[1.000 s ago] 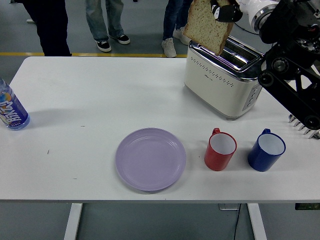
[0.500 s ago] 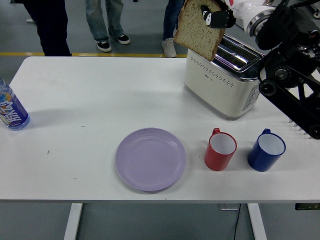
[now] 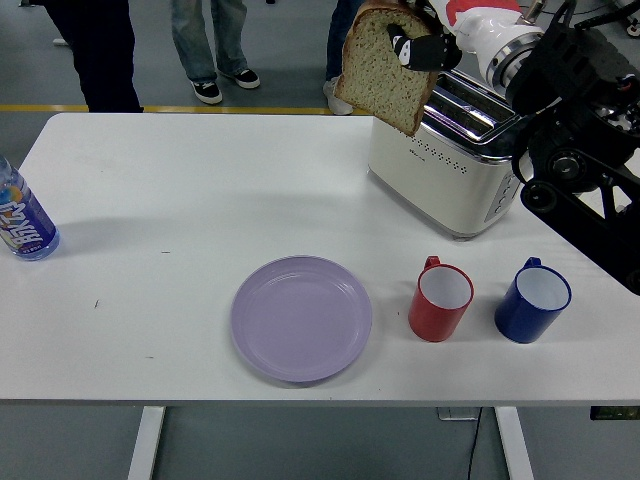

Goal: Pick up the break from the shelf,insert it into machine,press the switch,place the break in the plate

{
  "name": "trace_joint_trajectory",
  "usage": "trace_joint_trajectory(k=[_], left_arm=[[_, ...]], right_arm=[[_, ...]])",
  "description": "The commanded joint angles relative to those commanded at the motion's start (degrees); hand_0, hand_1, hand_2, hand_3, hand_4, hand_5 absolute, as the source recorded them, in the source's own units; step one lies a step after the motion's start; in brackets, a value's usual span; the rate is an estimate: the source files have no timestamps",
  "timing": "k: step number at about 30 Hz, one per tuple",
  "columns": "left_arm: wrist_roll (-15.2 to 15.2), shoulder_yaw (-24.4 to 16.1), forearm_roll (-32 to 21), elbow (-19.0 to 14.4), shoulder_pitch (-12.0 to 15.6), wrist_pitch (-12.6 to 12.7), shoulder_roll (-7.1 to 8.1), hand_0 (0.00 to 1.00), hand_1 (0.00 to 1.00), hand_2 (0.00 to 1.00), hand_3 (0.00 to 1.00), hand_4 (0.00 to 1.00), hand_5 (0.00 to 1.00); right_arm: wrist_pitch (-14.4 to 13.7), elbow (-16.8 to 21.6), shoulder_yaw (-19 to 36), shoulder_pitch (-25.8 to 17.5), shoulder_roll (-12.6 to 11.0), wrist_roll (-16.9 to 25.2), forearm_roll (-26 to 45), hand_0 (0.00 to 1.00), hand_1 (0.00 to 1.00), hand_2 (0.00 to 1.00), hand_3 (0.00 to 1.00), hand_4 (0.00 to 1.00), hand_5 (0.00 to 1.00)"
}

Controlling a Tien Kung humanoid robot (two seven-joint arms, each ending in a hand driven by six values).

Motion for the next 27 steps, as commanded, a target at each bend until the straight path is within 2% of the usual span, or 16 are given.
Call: trace_joint_trajectory(k=[27], left_arm=[[0.0, -0.1, 0.1, 0.0, 0.2, 0.0, -0.06, 0.331, 0.438, 0.588, 0.717, 0.593, 0.998]], right_arm=[[1.0, 8.5, -1.3, -2.5, -1.6, -0.7, 2.2, 0.169, 0.202, 0.426, 0.501, 0.413, 0.002]])
